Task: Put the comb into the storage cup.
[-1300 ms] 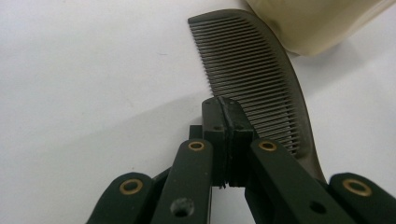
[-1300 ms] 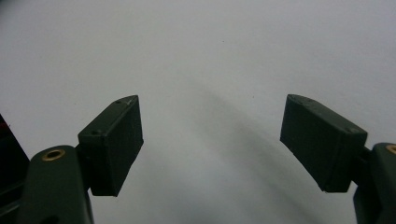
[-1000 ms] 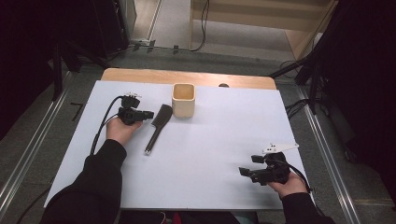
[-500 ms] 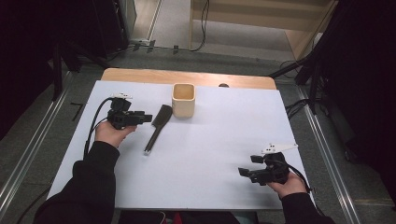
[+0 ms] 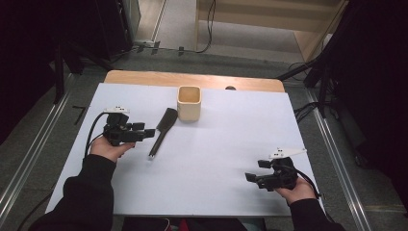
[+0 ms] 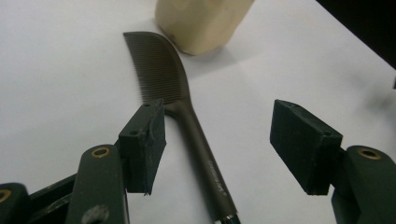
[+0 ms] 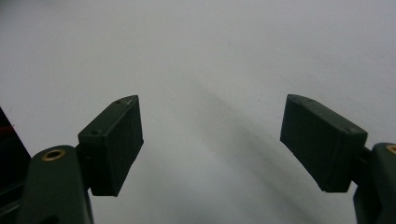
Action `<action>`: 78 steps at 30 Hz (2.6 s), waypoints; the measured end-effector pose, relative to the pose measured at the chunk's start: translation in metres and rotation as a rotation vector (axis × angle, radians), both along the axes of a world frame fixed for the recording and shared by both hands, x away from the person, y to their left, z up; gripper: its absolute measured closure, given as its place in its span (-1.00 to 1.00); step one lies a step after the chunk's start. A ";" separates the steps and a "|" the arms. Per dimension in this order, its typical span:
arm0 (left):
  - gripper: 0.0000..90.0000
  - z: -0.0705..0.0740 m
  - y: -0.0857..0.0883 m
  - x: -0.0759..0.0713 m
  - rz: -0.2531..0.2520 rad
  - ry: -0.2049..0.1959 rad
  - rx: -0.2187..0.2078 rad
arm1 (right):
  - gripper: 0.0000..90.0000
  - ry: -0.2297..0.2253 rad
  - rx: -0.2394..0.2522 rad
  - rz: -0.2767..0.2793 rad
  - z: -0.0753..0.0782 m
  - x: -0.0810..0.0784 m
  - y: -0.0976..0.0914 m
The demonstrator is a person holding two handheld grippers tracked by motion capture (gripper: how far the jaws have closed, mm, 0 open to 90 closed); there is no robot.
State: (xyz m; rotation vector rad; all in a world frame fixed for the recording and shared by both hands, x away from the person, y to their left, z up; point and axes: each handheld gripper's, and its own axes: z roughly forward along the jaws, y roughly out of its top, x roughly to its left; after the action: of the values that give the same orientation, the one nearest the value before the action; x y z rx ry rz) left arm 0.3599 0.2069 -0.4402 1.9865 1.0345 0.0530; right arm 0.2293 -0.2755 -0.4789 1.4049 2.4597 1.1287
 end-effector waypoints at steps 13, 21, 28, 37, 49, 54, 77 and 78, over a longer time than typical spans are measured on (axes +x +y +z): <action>-0.24 -0.006 -0.001 -0.033 -0.045 -0.008 0.020 | -0.57 -0.007 0.001 0.004 0.000 0.000 0.000; -0.24 -0.008 0.001 -0.052 -0.059 -0.008 0.021 | -0.57 -0.012 0.003 0.011 0.001 0.003 0.002; -0.24 -0.009 0.003 -0.064 -0.059 -0.015 0.023 | -0.57 -0.013 0.005 0.023 0.001 0.007 0.005; -0.24 -0.010 0.005 -0.077 -0.057 -0.016 0.035 | -0.57 -0.016 0.003 0.046 0.001 0.013 0.011; -0.28 -0.012 0.007 -0.090 -0.059 -0.015 0.056 | -0.57 -0.017 0.000 0.070 0.001 0.019 0.017; -0.28 -0.013 0.007 -0.089 -0.062 -0.008 0.057 | -0.57 -0.014 0.000 0.070 0.001 0.019 0.017; -0.46 -0.008 0.004 -0.079 -0.053 -0.019 0.041 | -0.57 -0.012 -0.011 0.068 0.000 0.018 0.017; -0.46 -0.008 0.003 -0.078 -0.052 -0.024 0.047 | -0.57 -0.011 -0.010 0.068 0.000 0.017 0.017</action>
State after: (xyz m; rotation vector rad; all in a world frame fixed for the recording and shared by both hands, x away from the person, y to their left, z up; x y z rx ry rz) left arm 0.2817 0.2098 -0.4485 2.0491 0.9744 0.0733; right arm 0.2467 -0.2587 -0.4788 1.3186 2.5193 1.1329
